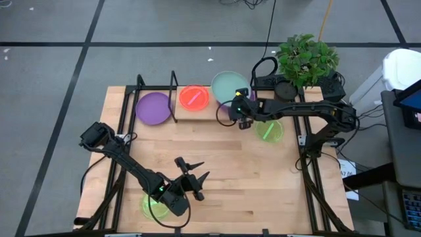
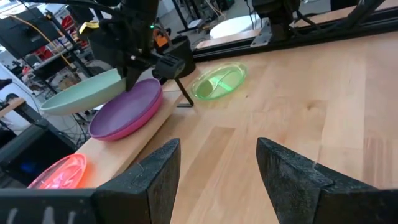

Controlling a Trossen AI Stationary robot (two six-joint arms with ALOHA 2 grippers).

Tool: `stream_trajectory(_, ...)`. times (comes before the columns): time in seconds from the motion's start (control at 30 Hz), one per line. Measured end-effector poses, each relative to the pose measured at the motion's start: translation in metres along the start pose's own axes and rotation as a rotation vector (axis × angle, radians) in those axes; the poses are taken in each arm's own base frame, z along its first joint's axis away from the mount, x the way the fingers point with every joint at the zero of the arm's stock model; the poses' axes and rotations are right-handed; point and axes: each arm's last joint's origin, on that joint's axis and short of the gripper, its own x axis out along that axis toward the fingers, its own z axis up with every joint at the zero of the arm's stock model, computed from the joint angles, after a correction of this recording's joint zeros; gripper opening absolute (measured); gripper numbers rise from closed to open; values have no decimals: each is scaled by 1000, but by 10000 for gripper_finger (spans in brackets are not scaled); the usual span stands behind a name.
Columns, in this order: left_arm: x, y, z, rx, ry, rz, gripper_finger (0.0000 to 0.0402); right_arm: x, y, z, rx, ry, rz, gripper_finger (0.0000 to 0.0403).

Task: Place and stack plates onto a shelf
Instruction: Stack the large blue plate on top of the violet plate on the shelf

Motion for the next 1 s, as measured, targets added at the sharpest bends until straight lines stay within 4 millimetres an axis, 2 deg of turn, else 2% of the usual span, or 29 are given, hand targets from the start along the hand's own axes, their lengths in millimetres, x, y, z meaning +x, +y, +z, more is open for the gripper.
stream_trajectory(0.33, 0, 0, 0, 4, 2, 0, 216, 2, -2, -5, 103, 26, 8, 2)
stream_trajectory(1.0, 0, -1, 0, -3, 10, -37, 216, 2, 2, -10, 100, 78, 50, 6)
